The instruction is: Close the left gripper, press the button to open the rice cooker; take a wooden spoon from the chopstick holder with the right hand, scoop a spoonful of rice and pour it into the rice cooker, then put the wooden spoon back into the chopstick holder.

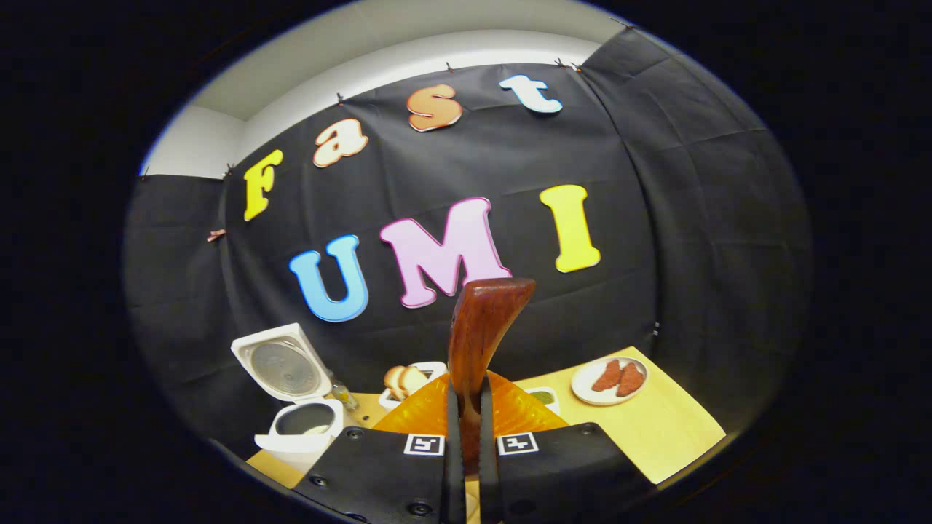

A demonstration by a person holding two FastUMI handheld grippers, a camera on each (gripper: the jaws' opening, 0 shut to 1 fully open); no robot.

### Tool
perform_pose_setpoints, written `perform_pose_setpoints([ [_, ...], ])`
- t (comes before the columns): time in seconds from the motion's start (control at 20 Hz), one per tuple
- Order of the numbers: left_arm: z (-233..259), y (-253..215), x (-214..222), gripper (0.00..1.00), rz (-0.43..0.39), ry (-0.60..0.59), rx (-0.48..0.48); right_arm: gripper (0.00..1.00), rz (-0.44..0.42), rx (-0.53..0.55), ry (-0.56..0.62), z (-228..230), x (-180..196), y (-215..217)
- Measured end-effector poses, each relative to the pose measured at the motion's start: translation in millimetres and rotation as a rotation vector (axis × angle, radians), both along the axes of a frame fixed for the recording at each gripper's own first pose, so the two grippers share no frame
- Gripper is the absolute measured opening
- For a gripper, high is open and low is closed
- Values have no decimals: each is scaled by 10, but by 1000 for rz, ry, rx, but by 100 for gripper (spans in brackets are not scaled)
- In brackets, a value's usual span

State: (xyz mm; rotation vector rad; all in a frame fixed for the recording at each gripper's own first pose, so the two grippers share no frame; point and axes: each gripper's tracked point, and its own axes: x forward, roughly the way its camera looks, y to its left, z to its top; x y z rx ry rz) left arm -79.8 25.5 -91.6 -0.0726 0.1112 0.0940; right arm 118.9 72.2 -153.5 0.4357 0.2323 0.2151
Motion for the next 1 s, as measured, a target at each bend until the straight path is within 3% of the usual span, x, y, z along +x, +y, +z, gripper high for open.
perform_pose_setpoints([
  [0.35,38,-197,54,95,1,19,23,12,-52,-60,147,-1070,37,-474],
  [0.65,40,-372,138,95,5,47,31,12,-40,-46,257,-1764,155,-448],
  [1.0,57,-509,123,95,6,52,36,12,-1,-32,344,-2156,198,-311],
])
